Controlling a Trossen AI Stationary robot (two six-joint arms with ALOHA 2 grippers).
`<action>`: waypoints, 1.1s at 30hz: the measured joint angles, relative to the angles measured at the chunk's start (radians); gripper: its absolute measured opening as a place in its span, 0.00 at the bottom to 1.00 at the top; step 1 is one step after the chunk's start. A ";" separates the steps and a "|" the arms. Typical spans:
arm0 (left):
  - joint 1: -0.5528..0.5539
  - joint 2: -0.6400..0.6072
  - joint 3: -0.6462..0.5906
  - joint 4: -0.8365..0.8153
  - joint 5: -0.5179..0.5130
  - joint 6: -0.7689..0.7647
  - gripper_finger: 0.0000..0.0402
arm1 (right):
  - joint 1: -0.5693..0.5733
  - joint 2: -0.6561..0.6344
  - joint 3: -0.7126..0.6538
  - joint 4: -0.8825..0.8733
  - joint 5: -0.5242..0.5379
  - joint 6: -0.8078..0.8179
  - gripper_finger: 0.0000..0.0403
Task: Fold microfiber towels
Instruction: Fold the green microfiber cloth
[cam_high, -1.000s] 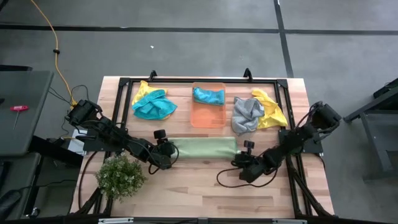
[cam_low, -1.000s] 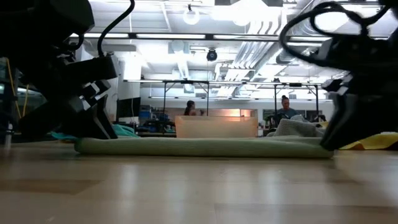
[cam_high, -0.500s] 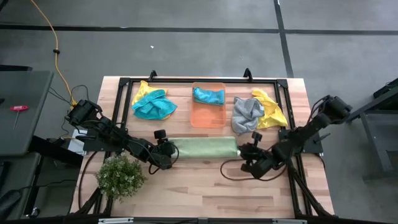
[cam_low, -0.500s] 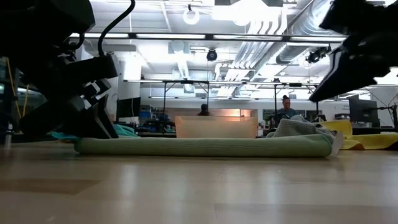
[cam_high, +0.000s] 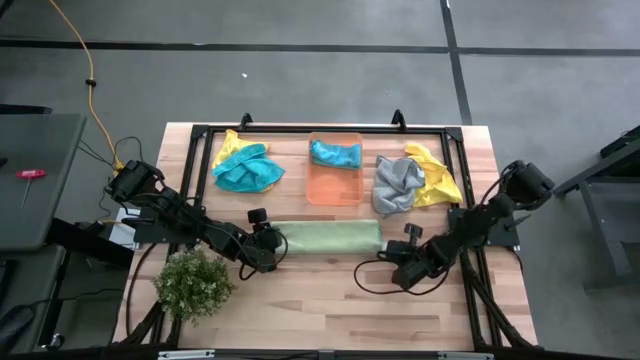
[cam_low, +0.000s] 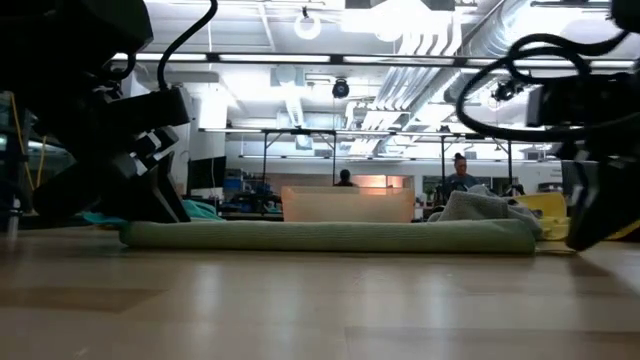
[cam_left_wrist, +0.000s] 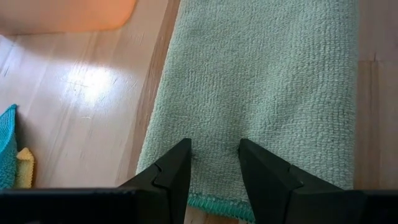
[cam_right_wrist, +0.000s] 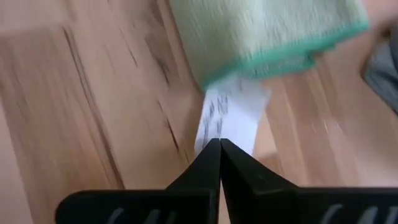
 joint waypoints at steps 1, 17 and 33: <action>0.000 0.000 0.000 0.000 0.000 0.000 0.31 | 0.008 -0.002 0.000 -0.021 0.000 0.012 0.00; 0.000 0.000 0.067 -0.068 0.001 0.096 0.31 | 0.056 -0.058 0.000 -0.108 0.124 0.064 0.00; -0.128 -0.001 0.214 -0.372 0.205 0.072 0.33 | 0.056 -0.058 0.000 -0.065 0.143 0.082 0.00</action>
